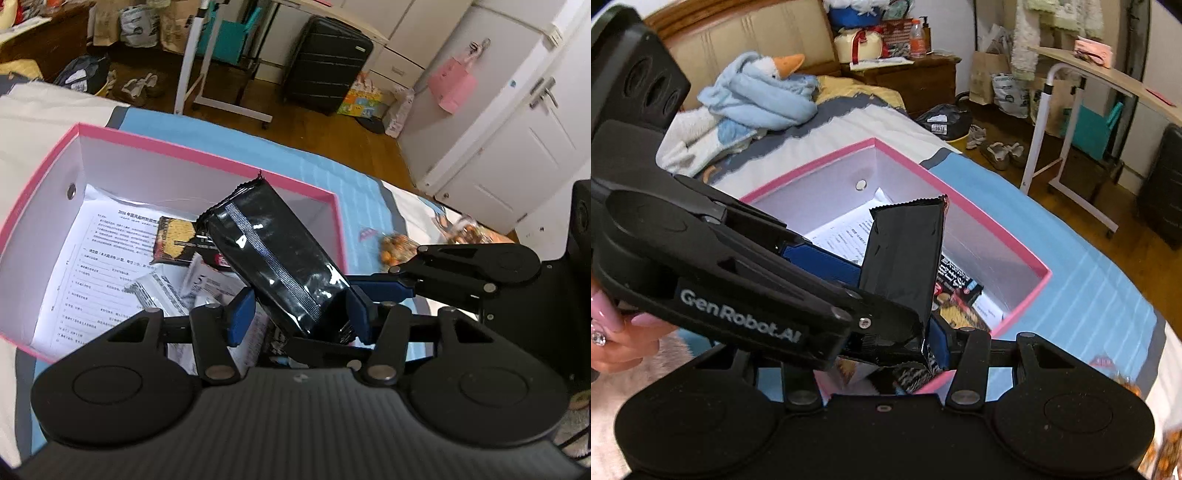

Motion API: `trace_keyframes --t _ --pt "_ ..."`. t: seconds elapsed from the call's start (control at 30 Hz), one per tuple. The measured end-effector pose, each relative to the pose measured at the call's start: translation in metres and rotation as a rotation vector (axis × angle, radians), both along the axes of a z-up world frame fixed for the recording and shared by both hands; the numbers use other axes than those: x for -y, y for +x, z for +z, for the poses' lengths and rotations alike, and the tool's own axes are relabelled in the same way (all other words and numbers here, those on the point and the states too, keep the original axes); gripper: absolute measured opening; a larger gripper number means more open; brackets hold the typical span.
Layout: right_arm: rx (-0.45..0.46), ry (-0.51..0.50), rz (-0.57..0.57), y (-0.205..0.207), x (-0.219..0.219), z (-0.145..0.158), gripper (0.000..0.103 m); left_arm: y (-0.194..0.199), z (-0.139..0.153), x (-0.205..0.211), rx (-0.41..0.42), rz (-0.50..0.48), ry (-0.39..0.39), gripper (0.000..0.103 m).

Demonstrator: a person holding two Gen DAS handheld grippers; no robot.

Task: Organize snacks
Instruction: 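Carry the black foil pack into the pink box and open the left tool, then move the left tool to the clear bag of speckled nuts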

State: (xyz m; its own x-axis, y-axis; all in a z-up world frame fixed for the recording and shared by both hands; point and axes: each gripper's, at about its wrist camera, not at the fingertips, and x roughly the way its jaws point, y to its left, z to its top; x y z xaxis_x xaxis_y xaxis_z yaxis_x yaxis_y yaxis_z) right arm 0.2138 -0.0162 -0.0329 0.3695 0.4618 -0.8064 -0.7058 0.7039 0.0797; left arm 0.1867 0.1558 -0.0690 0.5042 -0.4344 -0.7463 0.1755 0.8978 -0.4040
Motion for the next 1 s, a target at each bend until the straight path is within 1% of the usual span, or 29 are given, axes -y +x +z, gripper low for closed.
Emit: trace_keyframes --t 0.07,0.17,0.27,0.3,0.37,0.43,0.5,0.57,0.6,0.7,0.87,0.93,1.0 --pt "0.009 -0.026 0.024 0.005 -0.006 -0.007 0.054 0.005 -0.009 -0.003 -0.004 0.011 -0.006 0.052" --pt "-0.010 -0.020 0.033 0.012 -0.010 -0.015 0.054 0.010 -0.020 -0.010 -0.012 0.025 -0.012 0.053" --pt "-0.032 -0.014 0.041 0.015 -0.012 -0.025 0.054 0.015 -0.032 -0.019 -0.050 0.056 -0.041 0.053" --pt "-0.030 -0.015 0.044 0.014 -0.013 -0.027 0.054 0.017 -0.035 -0.019 -0.058 0.061 -0.039 0.053" --pt "-0.027 -0.015 0.043 0.014 -0.015 -0.031 0.054 0.017 -0.038 -0.018 -0.059 0.064 -0.018 0.053" --pt "-0.017 -0.018 0.028 0.014 -0.014 -0.033 0.055 0.017 -0.038 -0.016 -0.051 0.080 0.019 0.056" --pt "-0.003 -0.029 0.016 0.012 -0.013 -0.031 0.056 0.013 -0.034 -0.014 -0.009 0.100 0.100 0.057" --pt "0.015 -0.034 0.007 0.009 -0.007 -0.024 0.058 0.006 -0.027 -0.012 0.044 0.114 0.165 0.057" --pt "0.025 -0.034 0.002 0.006 -0.001 -0.018 0.059 0.002 -0.023 -0.013 0.063 0.121 0.175 0.058" --pt "0.055 -0.022 -0.020 0.000 0.018 0.003 0.060 -0.011 -0.012 -0.014 0.102 0.128 0.163 0.058" --pt "0.081 0.011 -0.114 -0.014 0.071 0.042 0.061 -0.033 0.014 0.003 0.168 0.082 0.179 0.058" --pt "0.063 0.042 -0.166 -0.017 0.096 0.055 0.062 -0.041 0.024 0.011 0.184 0.063 0.165 0.058" --pt "-0.005 0.079 -0.237 -0.014 0.118 0.061 0.062 -0.046 0.033 0.021 0.192 0.046 0.150 0.058"
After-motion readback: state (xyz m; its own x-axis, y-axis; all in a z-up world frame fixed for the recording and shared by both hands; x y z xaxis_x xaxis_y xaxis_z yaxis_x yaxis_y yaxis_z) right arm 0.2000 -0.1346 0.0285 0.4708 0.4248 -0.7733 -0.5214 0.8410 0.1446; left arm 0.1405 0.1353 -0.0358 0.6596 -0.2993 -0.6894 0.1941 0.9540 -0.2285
